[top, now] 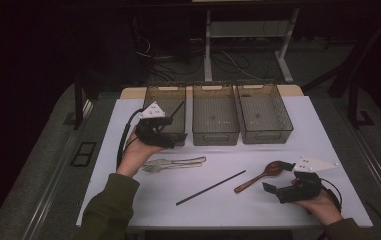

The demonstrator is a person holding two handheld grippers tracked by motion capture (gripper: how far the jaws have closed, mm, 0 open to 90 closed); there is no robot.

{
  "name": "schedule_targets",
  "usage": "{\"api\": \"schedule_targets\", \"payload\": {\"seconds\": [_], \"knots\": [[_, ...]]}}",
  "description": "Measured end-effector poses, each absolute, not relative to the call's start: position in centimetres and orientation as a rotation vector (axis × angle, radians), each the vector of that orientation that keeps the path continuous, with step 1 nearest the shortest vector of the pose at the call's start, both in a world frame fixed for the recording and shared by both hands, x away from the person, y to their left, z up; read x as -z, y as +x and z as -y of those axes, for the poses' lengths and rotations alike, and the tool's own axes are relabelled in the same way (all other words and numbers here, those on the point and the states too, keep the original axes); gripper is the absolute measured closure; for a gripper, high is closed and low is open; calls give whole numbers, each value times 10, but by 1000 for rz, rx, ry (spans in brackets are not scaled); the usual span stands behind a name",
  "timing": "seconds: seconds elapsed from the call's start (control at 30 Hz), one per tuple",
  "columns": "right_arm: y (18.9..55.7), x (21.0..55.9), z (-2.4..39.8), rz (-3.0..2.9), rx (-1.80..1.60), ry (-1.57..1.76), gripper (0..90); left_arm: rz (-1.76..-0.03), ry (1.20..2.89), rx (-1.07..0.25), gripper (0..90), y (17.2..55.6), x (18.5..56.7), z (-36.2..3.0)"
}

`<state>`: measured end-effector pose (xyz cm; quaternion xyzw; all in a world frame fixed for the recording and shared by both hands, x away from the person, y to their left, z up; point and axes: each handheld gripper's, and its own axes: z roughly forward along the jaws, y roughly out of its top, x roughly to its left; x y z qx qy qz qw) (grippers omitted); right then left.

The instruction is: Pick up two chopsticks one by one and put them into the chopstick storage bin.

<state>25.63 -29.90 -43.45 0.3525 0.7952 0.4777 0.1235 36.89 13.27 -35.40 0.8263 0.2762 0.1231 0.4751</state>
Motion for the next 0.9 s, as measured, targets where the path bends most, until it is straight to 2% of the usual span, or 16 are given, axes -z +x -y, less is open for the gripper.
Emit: {"api": "schedule_targets", "payload": {"seconds": [0.6, 0.9], "knots": [[256, 434, 299, -2315, -1392, 1024, 33, -617, 2063, -212, 189, 319, 391, -112], [256, 434, 299, -2316, -1392, 1020, 34, -602, 2095, -164, 261, 296, 410, -108]]}}
